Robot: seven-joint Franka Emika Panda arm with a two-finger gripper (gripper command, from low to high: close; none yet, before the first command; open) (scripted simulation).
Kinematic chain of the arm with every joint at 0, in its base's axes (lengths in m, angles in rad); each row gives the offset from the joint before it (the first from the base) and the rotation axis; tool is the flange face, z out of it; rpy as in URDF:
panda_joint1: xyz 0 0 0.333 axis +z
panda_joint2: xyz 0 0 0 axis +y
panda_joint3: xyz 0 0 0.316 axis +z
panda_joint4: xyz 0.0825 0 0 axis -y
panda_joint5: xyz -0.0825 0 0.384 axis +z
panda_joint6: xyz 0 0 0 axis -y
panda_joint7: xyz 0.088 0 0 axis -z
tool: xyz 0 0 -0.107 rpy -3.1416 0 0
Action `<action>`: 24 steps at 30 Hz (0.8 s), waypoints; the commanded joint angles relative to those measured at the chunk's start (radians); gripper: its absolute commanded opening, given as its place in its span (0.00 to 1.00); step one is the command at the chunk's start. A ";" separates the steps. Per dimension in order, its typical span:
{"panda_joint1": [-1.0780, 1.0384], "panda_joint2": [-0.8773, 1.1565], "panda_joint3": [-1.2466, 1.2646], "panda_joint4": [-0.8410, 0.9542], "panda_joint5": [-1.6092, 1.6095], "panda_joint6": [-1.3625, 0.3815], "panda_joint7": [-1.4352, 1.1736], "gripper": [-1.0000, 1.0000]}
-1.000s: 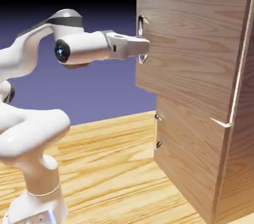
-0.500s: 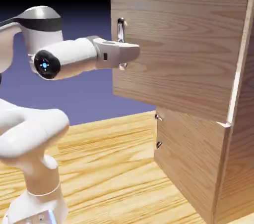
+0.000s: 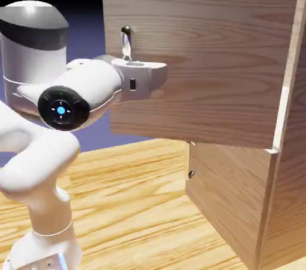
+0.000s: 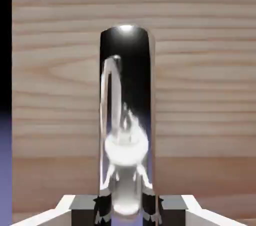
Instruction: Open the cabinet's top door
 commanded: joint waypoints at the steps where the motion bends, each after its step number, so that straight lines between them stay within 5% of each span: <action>1: 0.028 0.036 -0.034 0.035 -0.020 -0.034 -0.014 0.00; 16: 0.489 0.527 -0.557 0.542 -0.146 -0.534 -0.250 0.00; 24: 0.757 0.616 -0.838 0.662 -0.158 -0.639 -0.309 0.00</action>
